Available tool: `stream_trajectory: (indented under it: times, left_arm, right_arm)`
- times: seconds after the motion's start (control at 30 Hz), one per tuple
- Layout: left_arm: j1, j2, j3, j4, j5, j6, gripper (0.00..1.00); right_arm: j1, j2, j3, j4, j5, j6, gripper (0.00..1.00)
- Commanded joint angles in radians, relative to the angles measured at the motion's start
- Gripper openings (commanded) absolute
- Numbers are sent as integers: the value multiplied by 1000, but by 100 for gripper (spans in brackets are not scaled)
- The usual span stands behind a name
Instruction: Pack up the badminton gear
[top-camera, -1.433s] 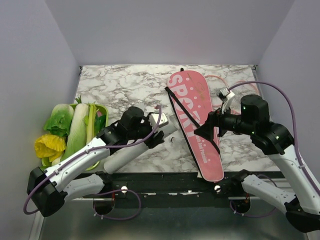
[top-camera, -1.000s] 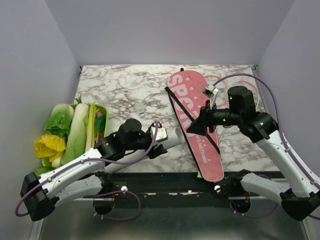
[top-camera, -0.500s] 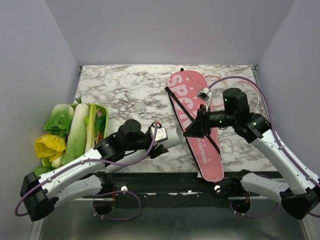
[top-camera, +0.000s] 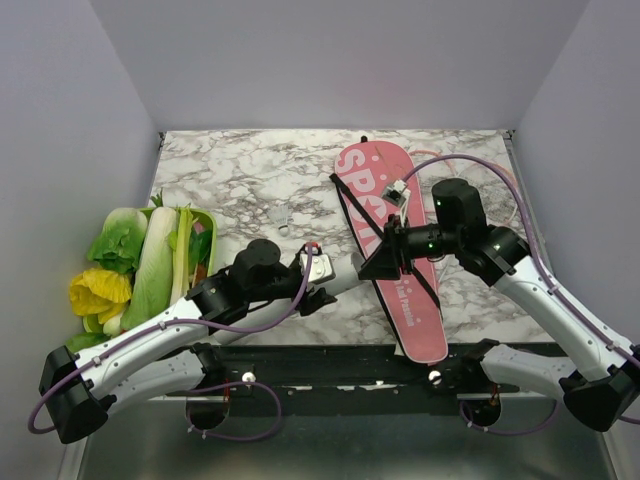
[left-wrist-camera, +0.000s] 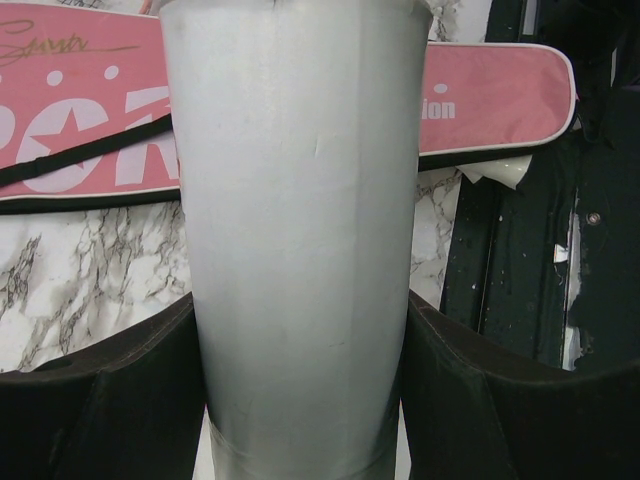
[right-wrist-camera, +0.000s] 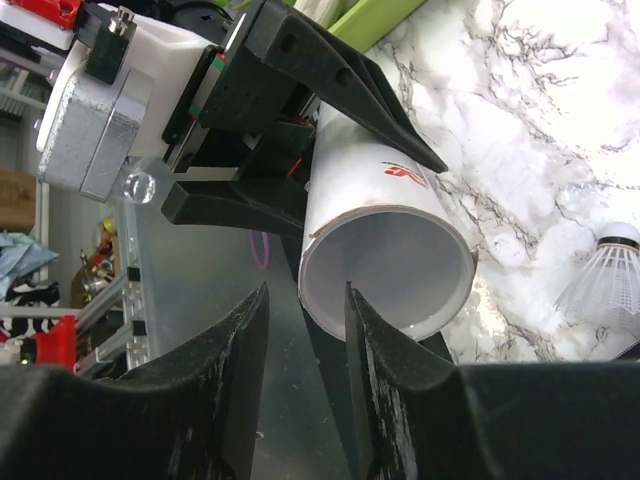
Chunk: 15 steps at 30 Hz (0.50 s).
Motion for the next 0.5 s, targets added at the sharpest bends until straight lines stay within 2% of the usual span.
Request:
stream_trajectory:
  times: [0.0, 0.23, 0.47]
  left_arm:
    - [-6, -17, -5, 48, -14, 3, 0]
    - [-8, -19, -4, 51, -12, -6, 0]
    - [-12, -17, -7, 51, -15, -6, 0]
  right_arm:
    - [20, 15, 2, 26, -7, 20, 44]
    - [43, 32, 8, 40, 5, 29, 40]
    - [55, 35, 14, 40, 20, 37, 23]
